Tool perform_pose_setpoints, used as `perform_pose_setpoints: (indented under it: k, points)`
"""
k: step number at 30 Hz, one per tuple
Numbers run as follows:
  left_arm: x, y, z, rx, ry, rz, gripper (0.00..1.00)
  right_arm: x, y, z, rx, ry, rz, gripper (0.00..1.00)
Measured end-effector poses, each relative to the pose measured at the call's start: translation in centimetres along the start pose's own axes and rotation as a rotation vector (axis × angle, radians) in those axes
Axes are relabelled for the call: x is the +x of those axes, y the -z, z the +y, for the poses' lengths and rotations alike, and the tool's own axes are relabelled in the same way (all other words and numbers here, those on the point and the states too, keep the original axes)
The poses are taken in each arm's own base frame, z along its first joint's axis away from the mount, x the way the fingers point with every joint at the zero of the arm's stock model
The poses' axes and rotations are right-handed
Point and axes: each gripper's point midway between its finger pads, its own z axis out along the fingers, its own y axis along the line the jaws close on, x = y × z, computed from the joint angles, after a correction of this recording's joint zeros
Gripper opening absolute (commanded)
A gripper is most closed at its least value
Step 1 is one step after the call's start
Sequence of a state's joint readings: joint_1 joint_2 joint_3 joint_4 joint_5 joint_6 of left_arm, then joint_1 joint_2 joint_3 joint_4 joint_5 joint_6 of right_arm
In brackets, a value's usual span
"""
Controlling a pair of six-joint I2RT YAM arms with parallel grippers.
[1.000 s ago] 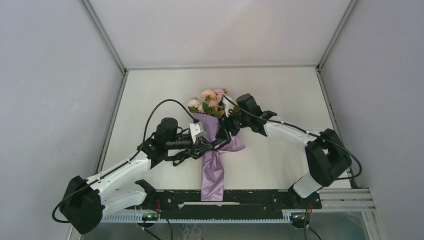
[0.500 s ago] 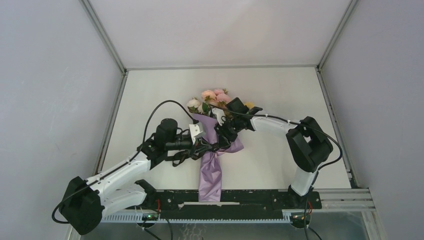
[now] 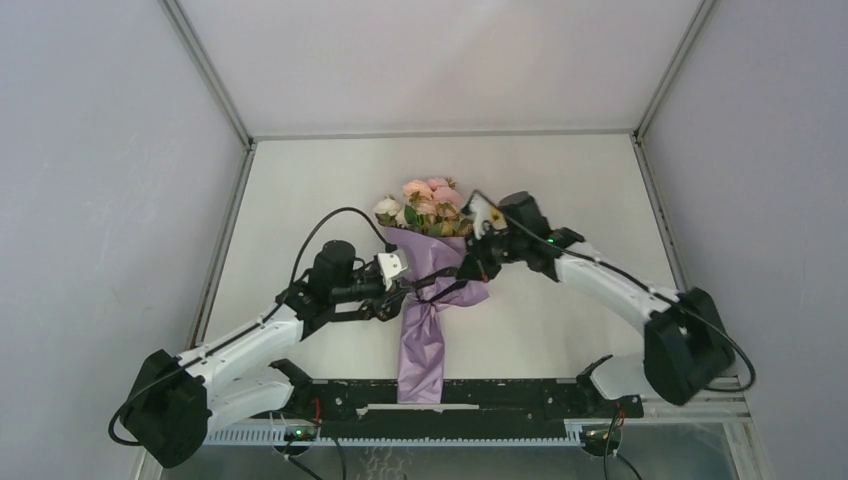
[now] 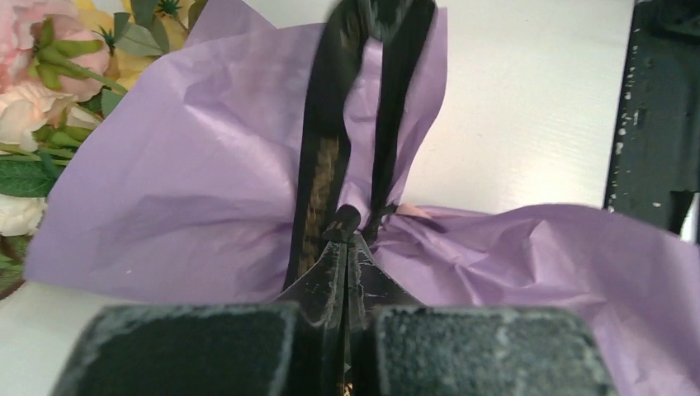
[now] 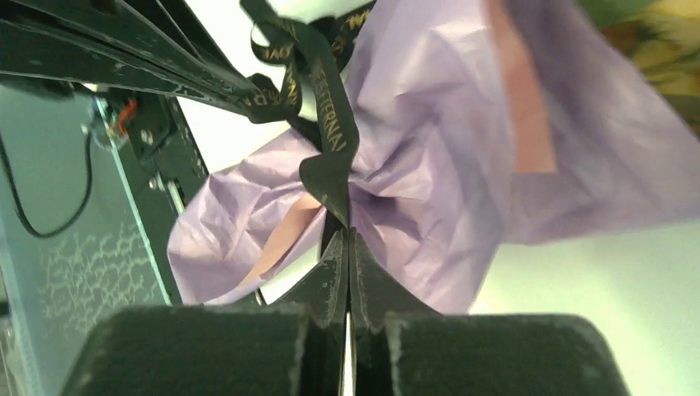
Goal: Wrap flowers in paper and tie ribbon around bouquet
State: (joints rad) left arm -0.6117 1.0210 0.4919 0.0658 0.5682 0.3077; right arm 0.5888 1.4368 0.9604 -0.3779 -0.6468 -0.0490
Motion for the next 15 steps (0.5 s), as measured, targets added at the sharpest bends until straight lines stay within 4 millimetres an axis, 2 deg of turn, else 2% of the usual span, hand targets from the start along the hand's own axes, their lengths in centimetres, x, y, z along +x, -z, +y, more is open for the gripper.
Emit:
perform_pose_setpoints:
  k: [4,12,14,15]
  points:
    - [0.3,-0.1,0.5,-0.018,-0.025,0.012,0.0,-1.4,3.3,-1.1,0.042,-0.096,-0.227,0.0]
    - [0.8,-0.4,0.7,-0.016,-0.038,0.024,0.0,0.2,5.9,-3.5,0.146,-0.367,-0.495,0.0]
    - [0.8,-0.4,0.8,-0.016,-0.046,0.026,0.0,0.1,7.1,-4.4,0.189,-0.432,-0.56,0.0]
    - [0.9,-0.5,0.8,-0.015,-0.049,0.026,0.0,-0.1,7.8,-5.0,0.217,-0.47,-0.593,0.04]
